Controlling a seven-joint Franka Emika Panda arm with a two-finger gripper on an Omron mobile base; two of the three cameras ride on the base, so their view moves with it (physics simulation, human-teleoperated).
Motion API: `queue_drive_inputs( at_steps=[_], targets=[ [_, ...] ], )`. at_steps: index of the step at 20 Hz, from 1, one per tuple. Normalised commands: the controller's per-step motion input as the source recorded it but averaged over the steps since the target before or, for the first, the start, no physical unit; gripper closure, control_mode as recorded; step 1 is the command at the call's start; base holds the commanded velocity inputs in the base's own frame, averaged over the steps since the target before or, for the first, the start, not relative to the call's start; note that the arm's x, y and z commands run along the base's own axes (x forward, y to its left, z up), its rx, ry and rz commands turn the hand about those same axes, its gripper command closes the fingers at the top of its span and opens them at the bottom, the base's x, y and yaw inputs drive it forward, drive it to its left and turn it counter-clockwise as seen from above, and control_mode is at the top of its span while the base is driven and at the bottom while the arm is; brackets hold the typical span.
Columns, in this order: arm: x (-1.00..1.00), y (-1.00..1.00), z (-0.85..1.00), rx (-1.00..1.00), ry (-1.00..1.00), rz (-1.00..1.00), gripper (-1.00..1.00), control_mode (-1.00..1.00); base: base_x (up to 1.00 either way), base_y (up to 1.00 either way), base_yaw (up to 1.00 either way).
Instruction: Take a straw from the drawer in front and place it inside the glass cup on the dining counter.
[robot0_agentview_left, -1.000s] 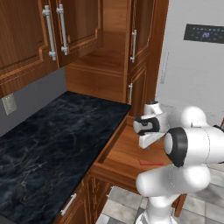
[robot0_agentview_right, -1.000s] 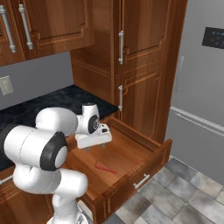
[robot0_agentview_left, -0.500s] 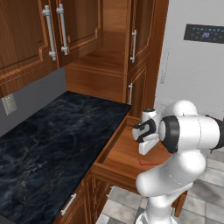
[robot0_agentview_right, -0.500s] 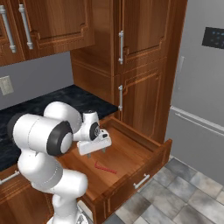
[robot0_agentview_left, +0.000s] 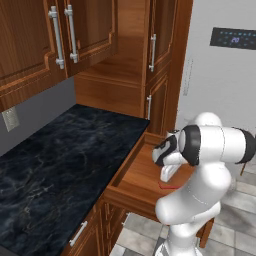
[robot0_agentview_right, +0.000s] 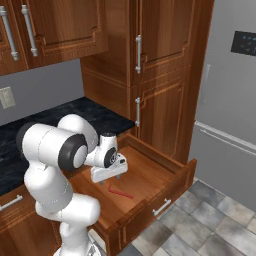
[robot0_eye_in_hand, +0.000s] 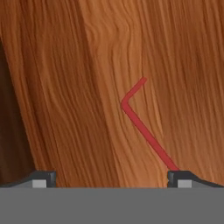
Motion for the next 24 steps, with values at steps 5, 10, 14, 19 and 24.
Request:
queue_drive_inputs(
  at_steps=[5, 10, 14, 19, 24],
  targets=[
    [0.17, 0.03, -0.14, 0.02, 0.0, 0.04, -1.0, -1.0, 0.0, 0.0, 0.0],
    [0.2, 0.0, 0.0, 0.0, 0.0, 0.0, -1.0, -1.0, 0.0, 0.0, 0.0],
    [0.1, 0.0, -0.06, 0.0, 0.0, 0.0, -1.0, -1.0, 0.0, 0.0, 0.0],
    [0.04, 0.01, -0.23, 0.0, 0.0, 0.0, -1.0, -1.0, 0.0, 0.0, 0.0],
    [0.08, 0.06, -0.33, 0.0, 0.0, 0.0, -1.0, -1.0, 0.0, 0.0, 0.0]
  ],
)
